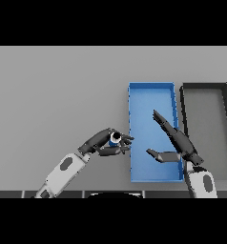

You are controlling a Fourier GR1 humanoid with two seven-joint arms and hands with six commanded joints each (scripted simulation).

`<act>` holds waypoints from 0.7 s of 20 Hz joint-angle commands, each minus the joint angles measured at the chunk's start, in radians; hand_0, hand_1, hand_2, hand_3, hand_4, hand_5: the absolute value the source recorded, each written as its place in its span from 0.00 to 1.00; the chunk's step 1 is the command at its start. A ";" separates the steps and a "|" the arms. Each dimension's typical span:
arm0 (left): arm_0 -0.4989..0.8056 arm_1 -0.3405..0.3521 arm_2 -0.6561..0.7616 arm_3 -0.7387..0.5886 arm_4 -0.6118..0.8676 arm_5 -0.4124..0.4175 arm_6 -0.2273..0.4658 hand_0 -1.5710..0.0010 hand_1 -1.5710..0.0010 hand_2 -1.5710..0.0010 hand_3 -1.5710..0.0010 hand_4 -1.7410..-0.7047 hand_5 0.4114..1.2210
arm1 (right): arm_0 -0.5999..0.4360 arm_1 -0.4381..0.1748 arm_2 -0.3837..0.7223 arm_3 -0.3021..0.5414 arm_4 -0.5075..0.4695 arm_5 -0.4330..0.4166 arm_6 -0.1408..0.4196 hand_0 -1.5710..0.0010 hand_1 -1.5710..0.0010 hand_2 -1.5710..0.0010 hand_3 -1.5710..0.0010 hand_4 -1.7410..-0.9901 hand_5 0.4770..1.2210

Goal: Pick up the blue pipe and place it into the blue bin.

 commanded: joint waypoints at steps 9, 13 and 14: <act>-0.008 -0.006 -0.001 0.011 -0.014 -0.003 0.012 0.00 0.00 0.00 0.09 0.01 1.00 | -0.275 -0.048 0.134 -0.049 -0.093 0.096 0.206 1.00 1.00 1.00 1.00 0.58 0.07; -0.011 -0.007 0.004 0.021 -0.006 -0.026 -0.016 0.00 0.00 0.00 0.08 0.01 1.00 | -0.364 -0.015 0.196 -0.011 -0.086 0.134 0.238 1.00 1.00 1.00 1.00 0.63 0.07; -0.008 -0.011 0.000 0.014 -0.011 -0.022 -0.018 0.00 0.00 0.00 0.07 0.01 1.00 | -0.387 -0.008 0.198 0.012 -0.092 0.145 0.243 1.00 1.00 1.00 1.00 0.64 0.07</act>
